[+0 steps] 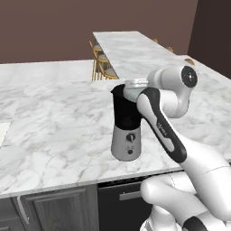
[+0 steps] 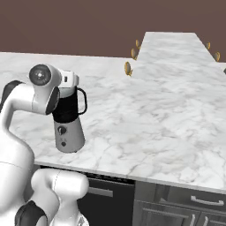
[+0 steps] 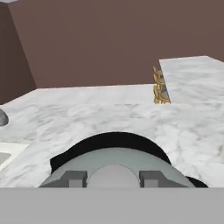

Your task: Close the lid blender by securely placing the lid on top.

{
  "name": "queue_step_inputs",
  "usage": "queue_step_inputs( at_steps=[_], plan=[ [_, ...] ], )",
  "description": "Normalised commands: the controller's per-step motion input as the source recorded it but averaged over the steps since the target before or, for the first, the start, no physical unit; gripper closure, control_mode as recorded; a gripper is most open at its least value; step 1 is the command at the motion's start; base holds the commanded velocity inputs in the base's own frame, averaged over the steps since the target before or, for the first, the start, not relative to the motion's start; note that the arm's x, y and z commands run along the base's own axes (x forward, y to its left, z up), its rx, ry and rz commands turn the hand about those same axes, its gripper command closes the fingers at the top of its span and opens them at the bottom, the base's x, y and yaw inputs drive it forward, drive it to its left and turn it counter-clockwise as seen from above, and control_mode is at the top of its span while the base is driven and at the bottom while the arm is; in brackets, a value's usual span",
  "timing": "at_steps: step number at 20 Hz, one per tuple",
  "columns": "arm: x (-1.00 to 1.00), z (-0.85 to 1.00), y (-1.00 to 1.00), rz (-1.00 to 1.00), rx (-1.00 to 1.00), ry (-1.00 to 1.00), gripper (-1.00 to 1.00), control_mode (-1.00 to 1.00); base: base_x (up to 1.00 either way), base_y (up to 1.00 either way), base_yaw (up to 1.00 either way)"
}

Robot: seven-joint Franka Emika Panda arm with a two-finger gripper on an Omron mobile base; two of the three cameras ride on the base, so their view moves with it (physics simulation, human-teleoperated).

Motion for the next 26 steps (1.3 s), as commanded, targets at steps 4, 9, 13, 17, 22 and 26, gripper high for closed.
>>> queue_step_inputs(
  at_steps=[4, 9, 13, 17, 22, 26],
  plan=[
    [0.42, 0.00, 0.06, 0.00, -0.09, 0.04, 1.00, -1.00, 0.00, 0.00, 0.00],
    [0.43, 0.00, 0.09, 0.01, -0.10, 0.08, 1.00, -1.00, 0.00, 0.00, 0.00],
    [0.35, 0.00, 0.05, 0.02, -0.07, 0.02, 1.00, -1.00, 0.00, 0.00, 0.00],
    [0.03, 0.00, 0.00, 0.01, -0.02, 0.00, 1.00, -1.00, 0.00, 0.00, 0.00],
    [0.03, 0.00, 0.00, 0.02, 0.00, 0.00, 1.00, -1.00, 0.00, 0.00, 0.00],
    [0.12, 0.00, 0.06, 0.04, 0.00, 0.00, 1.00, -1.00, 0.00, 0.00, 0.00]
  ],
)
